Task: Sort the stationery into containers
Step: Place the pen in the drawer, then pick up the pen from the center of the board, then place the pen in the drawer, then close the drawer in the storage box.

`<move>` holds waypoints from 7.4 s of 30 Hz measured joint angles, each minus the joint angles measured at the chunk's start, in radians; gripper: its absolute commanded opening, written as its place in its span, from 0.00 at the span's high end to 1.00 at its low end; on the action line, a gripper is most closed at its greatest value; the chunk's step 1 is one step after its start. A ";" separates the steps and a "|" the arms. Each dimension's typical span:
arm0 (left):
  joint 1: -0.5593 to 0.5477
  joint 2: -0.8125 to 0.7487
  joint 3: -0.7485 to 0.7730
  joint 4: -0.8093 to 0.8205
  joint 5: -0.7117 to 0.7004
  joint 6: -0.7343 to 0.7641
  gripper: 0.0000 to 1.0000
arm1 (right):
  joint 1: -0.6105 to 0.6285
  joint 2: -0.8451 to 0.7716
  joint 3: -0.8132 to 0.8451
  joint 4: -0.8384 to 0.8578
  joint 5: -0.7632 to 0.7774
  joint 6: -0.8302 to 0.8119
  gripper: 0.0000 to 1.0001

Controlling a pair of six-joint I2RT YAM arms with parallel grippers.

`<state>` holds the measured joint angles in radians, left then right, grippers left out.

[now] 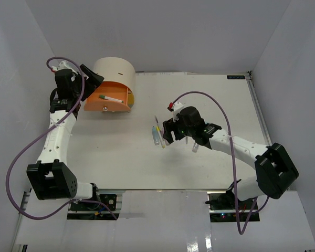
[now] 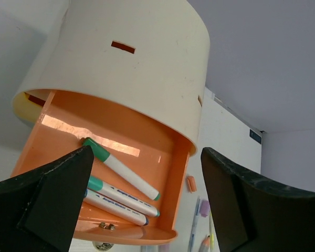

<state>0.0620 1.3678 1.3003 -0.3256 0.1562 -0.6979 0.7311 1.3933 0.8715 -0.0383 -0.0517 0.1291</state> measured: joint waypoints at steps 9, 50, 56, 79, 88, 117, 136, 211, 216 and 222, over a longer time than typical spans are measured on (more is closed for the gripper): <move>0.002 -0.007 0.046 -0.092 -0.029 0.104 0.02 | 0.090 0.147 0.066 -0.066 0.049 0.029 0.43; -0.078 -0.188 0.105 -0.281 0.256 0.172 0.02 | 0.140 0.206 0.154 -0.146 0.253 0.123 0.88; -0.335 -0.123 0.158 -0.257 0.248 0.112 0.02 | 0.140 -0.029 0.136 -0.074 0.243 0.087 0.88; -0.648 0.148 0.214 -0.189 0.119 0.013 0.75 | 0.140 -0.275 -0.017 0.134 0.179 0.017 0.82; -0.648 0.145 0.214 -0.172 0.082 0.017 0.86 | 0.140 -0.282 -0.021 0.147 0.183 0.018 0.20; -0.067 -0.041 -0.058 0.100 -0.023 -0.108 0.63 | 0.140 -0.503 -0.216 0.035 0.316 0.026 0.10; 0.013 0.010 -0.048 0.055 -0.063 -0.022 0.13 | 0.140 -0.504 -0.240 0.024 0.319 0.029 0.10; -0.183 0.028 -0.135 -0.002 -0.172 0.328 0.63 | 0.140 -0.531 -0.294 0.010 0.319 0.028 0.10; -0.183 0.076 -0.106 0.033 -0.172 0.328 0.60 | 0.140 -0.531 -0.296 0.010 0.315 0.028 0.10; -0.183 0.118 -0.081 0.076 -0.180 0.331 0.58 | 0.140 -0.531 -0.299 0.010 0.303 0.029 0.10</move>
<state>-0.1207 1.4860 1.2190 -0.2493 -0.0235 -0.3672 0.8707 0.8627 0.5728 -0.0280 0.2512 0.1581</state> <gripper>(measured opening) 0.414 0.900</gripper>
